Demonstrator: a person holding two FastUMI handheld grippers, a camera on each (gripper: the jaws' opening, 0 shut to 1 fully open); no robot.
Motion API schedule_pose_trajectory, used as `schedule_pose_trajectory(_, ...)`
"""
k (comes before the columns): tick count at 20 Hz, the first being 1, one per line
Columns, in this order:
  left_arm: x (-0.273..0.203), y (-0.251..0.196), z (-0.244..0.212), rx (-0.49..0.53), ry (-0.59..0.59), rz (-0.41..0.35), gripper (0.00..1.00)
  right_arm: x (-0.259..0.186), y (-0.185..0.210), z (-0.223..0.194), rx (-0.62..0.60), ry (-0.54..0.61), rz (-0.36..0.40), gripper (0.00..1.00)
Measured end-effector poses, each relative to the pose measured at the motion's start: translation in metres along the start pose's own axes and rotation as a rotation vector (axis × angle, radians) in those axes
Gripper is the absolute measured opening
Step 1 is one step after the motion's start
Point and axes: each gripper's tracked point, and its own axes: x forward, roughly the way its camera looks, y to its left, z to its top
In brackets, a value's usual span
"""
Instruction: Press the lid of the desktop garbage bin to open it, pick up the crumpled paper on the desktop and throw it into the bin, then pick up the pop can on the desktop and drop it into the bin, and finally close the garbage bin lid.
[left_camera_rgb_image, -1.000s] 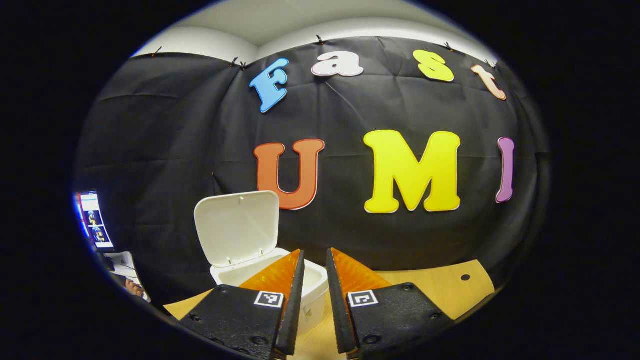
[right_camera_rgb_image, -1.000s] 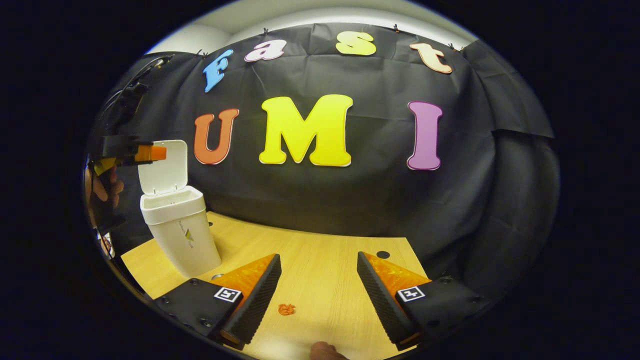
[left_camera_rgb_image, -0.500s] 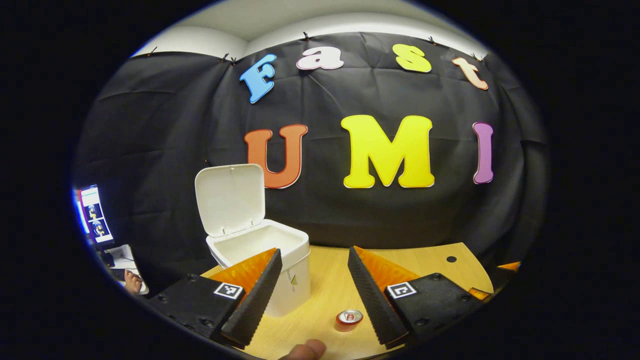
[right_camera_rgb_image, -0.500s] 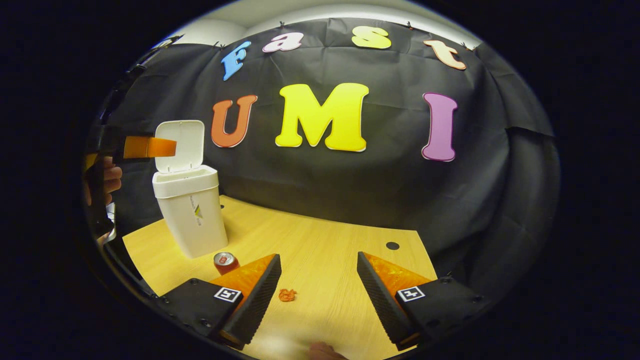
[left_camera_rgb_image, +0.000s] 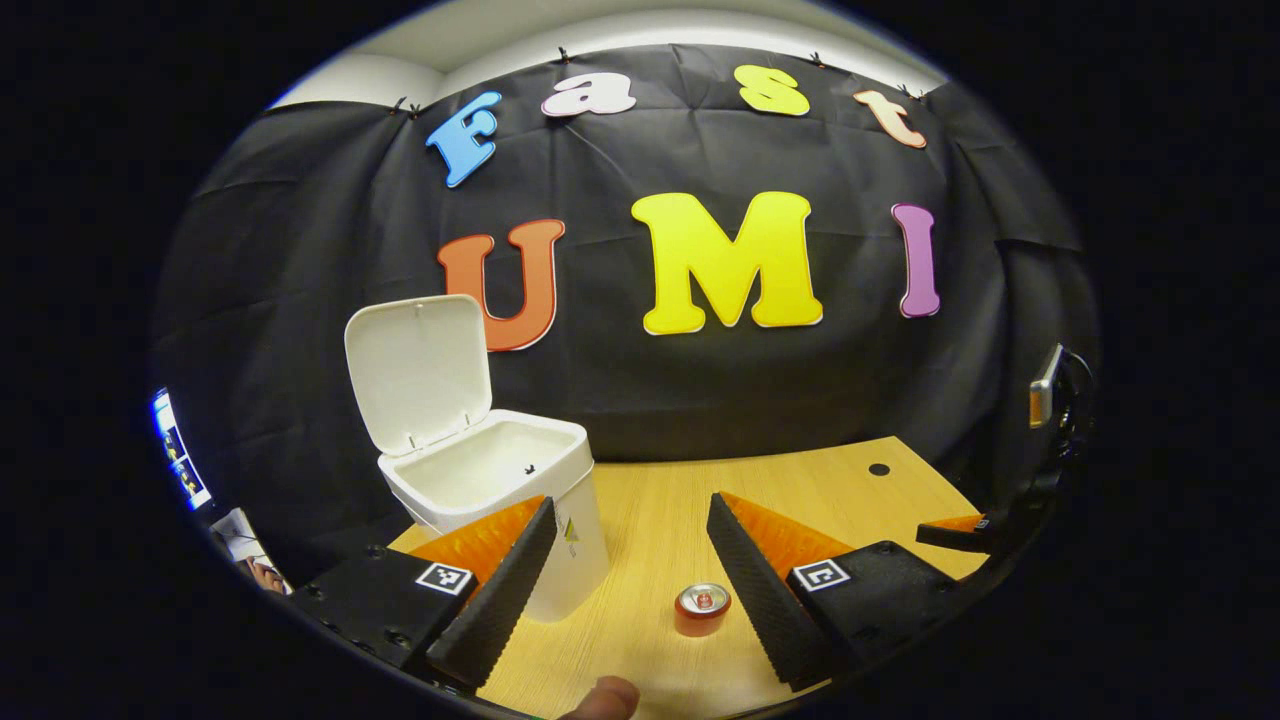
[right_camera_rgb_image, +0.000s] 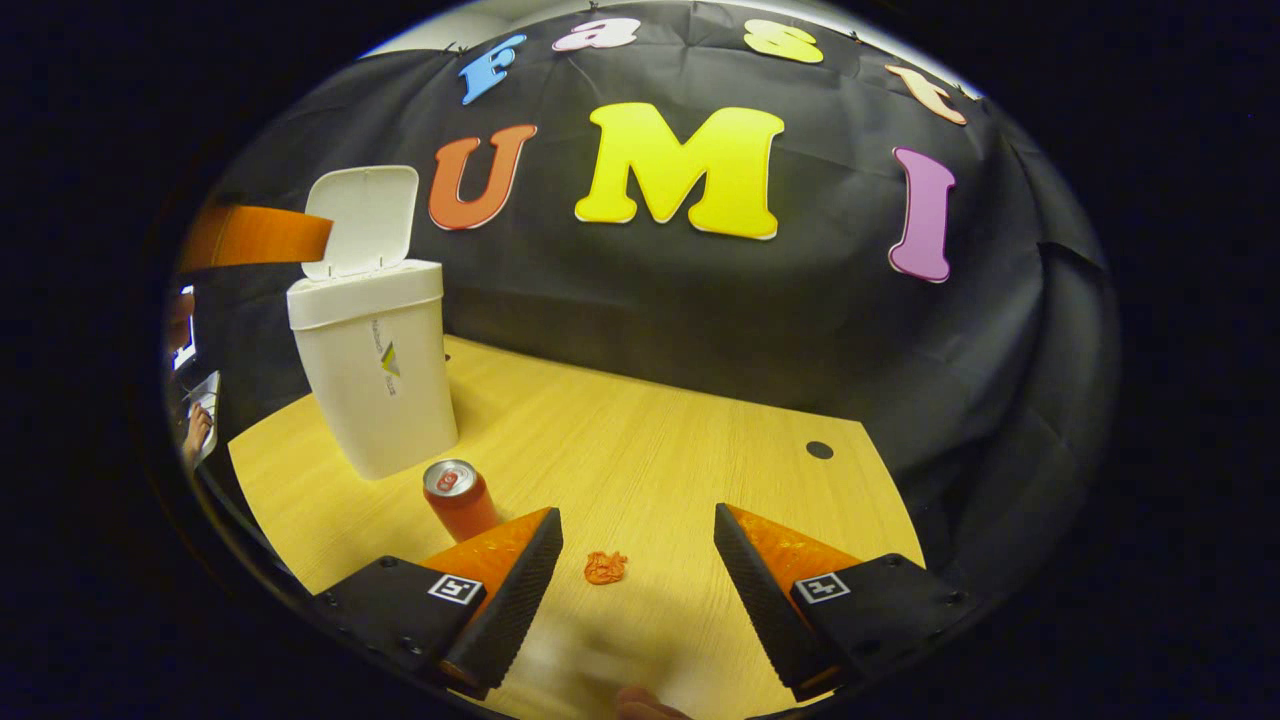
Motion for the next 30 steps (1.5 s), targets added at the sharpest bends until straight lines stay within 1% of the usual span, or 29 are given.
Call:
schedule_pose_trajectory(3, 0.005, 0.008, -0.006, 0.028, 0.007, -0.002, 1.00, 0.030, 0.010, -0.022, -0.030, 0.049, 0.000, 0.98)
schedule_pose_trajectory(4, 0.007, 0.009, -0.008, 0.037, 0.010, -0.004, 1.00, 0.040, 0.013, -0.029, -0.033, 0.071, -0.001, 0.97)
schedule_pose_trajectory(8, 0.012, 0.007, -0.014, 0.066, 0.011, -0.026, 1.00, 0.074, 0.025, -0.069, -0.030, 0.177, -0.002, 0.97)
schedule_pose_trajectory(9, 0.011, 0.006, -0.013, 0.077, 0.003, -0.029, 1.00, 0.083, 0.028, -0.080, -0.032, 0.202, -0.001, 0.99)
schedule_pose_trajectory(10, 0.011, 0.006, -0.014, 0.086, -0.004, -0.032, 1.00, 0.089, 0.031, -0.087, -0.031, 0.221, 0.001, 0.97)
schedule_pose_trajectory(12, 0.010, 0.005, -0.016, 0.101, -0.009, -0.038, 1.00, 0.100, 0.032, -0.101, -0.027, 0.261, -0.007, 0.99)
schedule_pose_trajectory(13, 0.009, 0.007, -0.019, 0.102, -0.007, -0.037, 1.00, 0.104, 0.031, -0.107, -0.020, 0.279, -0.020, 0.97)
schedule_pose_trajectory(14, 0.008, 0.008, -0.020, 0.096, -0.005, -0.034, 1.00, 0.108, 0.030, -0.109, -0.008, 0.294, -0.023, 0.98)
schedule_pose_trajectory(15, 0.007, 0.011, -0.024, 0.087, 0.002, -0.028, 1.00, 0.113, 0.028, -0.115, -0.004, 0.312, -0.032, 0.95)
schedule_pose_trajectory(17, 0.007, 0.016, -0.032, 0.073, 0.028, -0.014, 1.00, 0.118, 0.027, -0.122, 0.013, 0.345, -0.029, 0.94)
schedule_pose_trajectory(18, 0.006, 0.018, -0.032, 0.068, 0.033, -0.006, 1.00, 0.119, 0.028, -0.124, 0.026, 0.360, -0.025, 0.90)
schedule_pose_trajectory(20, 0.005, 0.023, -0.031, 0.066, 0.027, 0.008, 1.00, 0.122, 0.032, -0.125, 0.050, 0.365, -0.007, 0.88)
schedule_pose_trajectory(21, 0.005, 0.026, -0.032, 0.066, 0.028, 0.019, 1.00, 0.121, 0.033, -0.126, 0.057, 0.367, 0.000, 0.83)
schedule_pose_trajectory(22, 0.005, 0.029, -0.035, 0.061, 0.036, 0.028, 1.00, 0.122, 0.034, -0.125, 0.067, 0.369, 0.002, 0.70)
schedule_pose_trajectory(23, 0.004, 0.031, -0.037, 0.054, 0.042, 0.034, 1.00, 0.123, 0.034, -0.125, 0.068, 0.369, 0.003, 0.65)
schedule_pose_trajectory(25, 0.002, 0.034, -0.042, 0.051, 0.056, 0.044, 1.00, 0.127, 0.034, -0.126, 0.088, 0.371, 0.007, 0.60)
schedule_pose_trajectory(26, 0.001, 0.035, -0.045, 0.058, 0.064, 0.048, 1.00, 0.127, 0.034, -0.125, 0.098, 0.380, 0.010, 0.46)
schedule_pose_trajectory(27, 0.000, 0.038, -0.049, 0.065, 0.074, 0.055, 1.00, 0.127, 0.033, -0.125, 0.108, 0.381, 0.011, 0.44)
schedule_pose_trajectory(29, -0.002, 0.041, -0.053, 0.070, 0.088, 0.063, 1.00, 0.126, 0.034, -0.125, 0.108, 0.383, 0.019, 0.44)
schedule_pose_trajectory(30, -0.004, 0.042, -0.052, 0.069, 0.083, 0.065, 1.00, 0.122, 0.032, -0.126, 0.105, 0.383, 0.009, 0.48)
